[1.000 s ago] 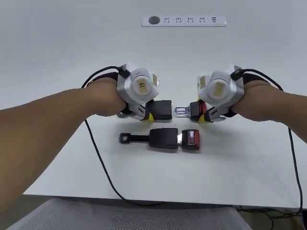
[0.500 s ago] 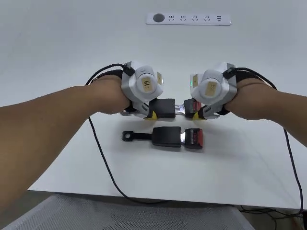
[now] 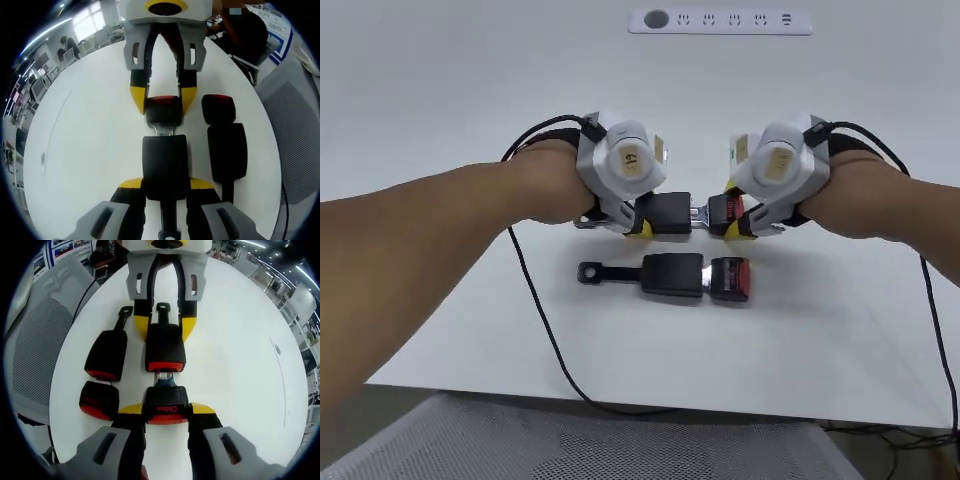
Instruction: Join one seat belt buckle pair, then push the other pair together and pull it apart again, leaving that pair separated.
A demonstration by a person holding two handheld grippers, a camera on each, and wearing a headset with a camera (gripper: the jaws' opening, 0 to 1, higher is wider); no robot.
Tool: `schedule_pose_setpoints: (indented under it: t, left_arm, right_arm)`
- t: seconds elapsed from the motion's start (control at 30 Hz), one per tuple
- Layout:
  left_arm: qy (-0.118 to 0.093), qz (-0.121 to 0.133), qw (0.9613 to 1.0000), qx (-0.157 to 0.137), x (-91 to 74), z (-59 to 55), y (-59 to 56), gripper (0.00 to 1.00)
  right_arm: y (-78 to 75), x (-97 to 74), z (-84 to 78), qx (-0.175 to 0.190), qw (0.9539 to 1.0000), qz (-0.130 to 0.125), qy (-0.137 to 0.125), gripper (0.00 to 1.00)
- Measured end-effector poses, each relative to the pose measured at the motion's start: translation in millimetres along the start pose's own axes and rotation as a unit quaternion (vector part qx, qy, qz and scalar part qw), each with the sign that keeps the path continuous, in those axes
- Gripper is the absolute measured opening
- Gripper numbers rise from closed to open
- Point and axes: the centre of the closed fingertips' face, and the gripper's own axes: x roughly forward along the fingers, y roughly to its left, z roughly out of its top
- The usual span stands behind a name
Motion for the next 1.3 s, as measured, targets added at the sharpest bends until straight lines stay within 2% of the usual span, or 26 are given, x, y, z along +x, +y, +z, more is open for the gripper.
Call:
schedule_pose_setpoints:
  t: [0.47, 0.5, 0.57, 0.7, 0.97, 1.0, 1.13, 1.2, 1.3]
  left_arm:
    - [-0.017, 0.001, 0.9999, -0.003, 0.2, 0.7, -1.2, 0.30]
    - [-0.017, 0.002, 0.9998, -0.004, -0.3, 0.7, -1.7, 0.30]
    - [-0.016, 0.003, 0.9998, -0.006, -0.2, 1.2, -2.3, 0.30]
    - [-0.014, 0.003, 0.9999, -0.006, -1.1, 0.9, -2.3, 0.30]
    - [-0.013, 0.004, 0.9999, -0.007, -1.1, 0.3, -2.4, 0.30]
    - [-0.013, 0.004, 0.9999, -0.008, -1.2, 0.4, -2.4, 0.30]
    - [-0.012, 0.004, 0.9999, -0.009, -0.8, -0.1, -2.1, 0.30]
    - [-0.015, 0.004, 0.9998, -0.011, -0.6, -0.5, -1.7, 0.31]
    - [-0.020, 0.005, 0.9997, -0.014, 0.2, -1.1, -1.5, 0.31]
  right_arm:
    - [-1.3, 4.6, 4.5, 0.004, 0.9999, 0.007, -0.014, 0.30]
    - [1.2, 8.7, 14.6, 0.024, 0.9990, 0.012, -0.036, 0.30]
    - [0.1, 9.8, 14.0, 0.005, 0.9999, 0.002, -0.009, 0.30]
    - [0.6, 6.0, 13.0, 0.009, 0.9997, 0.006, -0.021, 0.30]
    - [1.4, 4.9, 13.5, 0.011, 0.9998, 0.001, -0.017, 0.30]
    - [-1.2, 10.8, 11.0, 0.012, 0.9998, 0.000, -0.017, 0.31]
    - [-1.9, 11.5, 11.2, 0.011, 0.9998, -0.004, -0.017, 0.31]
    - [3.5, 2.5, 15.6, 0.010, 0.9998, -0.005, -0.017, 0.31]
    - [3.1, 2.9, 14.6, 0.010, 0.9998, -0.009, -0.016, 0.31]
